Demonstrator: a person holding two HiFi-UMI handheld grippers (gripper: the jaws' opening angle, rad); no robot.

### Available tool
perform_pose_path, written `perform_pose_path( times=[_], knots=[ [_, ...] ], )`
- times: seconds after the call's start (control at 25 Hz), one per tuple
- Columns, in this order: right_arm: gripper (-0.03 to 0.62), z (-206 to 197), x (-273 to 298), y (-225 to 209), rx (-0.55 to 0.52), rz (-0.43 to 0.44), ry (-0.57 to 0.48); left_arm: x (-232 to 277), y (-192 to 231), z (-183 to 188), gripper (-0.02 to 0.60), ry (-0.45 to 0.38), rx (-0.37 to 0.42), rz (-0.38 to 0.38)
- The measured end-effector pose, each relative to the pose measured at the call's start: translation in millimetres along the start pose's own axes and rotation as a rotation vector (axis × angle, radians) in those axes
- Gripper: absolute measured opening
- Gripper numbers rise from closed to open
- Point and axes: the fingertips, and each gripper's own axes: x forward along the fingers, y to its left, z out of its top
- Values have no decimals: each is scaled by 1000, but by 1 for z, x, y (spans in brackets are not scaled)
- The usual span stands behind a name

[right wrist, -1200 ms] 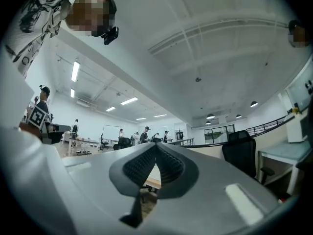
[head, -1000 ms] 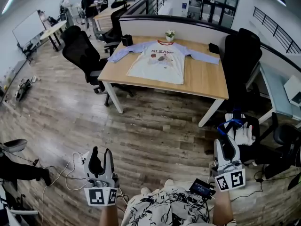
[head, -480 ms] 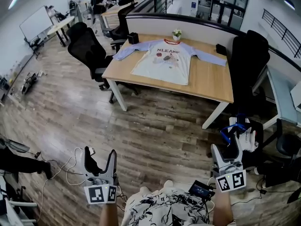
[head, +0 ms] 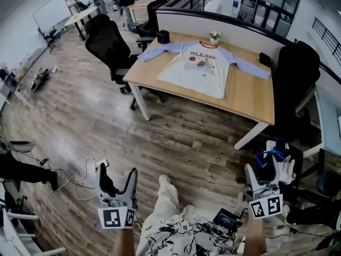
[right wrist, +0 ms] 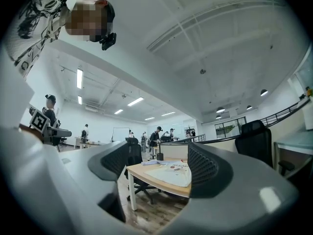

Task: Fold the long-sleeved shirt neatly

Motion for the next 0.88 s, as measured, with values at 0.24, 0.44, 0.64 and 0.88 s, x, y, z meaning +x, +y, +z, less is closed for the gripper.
perform_pose_path(
  times=[0.24, 0.44, 0.64, 0.88],
  knots=[
    [376, -9, 64, -4, -11, -1, 0, 64, 27, -8, 440, -22, -13, -5],
    [374, -1, 139, -6, -24, -30, -28, 136, 68, 0, 445, -49, -19, -9],
    [374, 6, 215, -6, -61, -47, -46, 204, 114, 5, 448, -65, -15, -10],
    [376, 5, 273, -12, -87, -116, -60, 271, 156, 2, 449, -70, -9, -40]
  ],
)
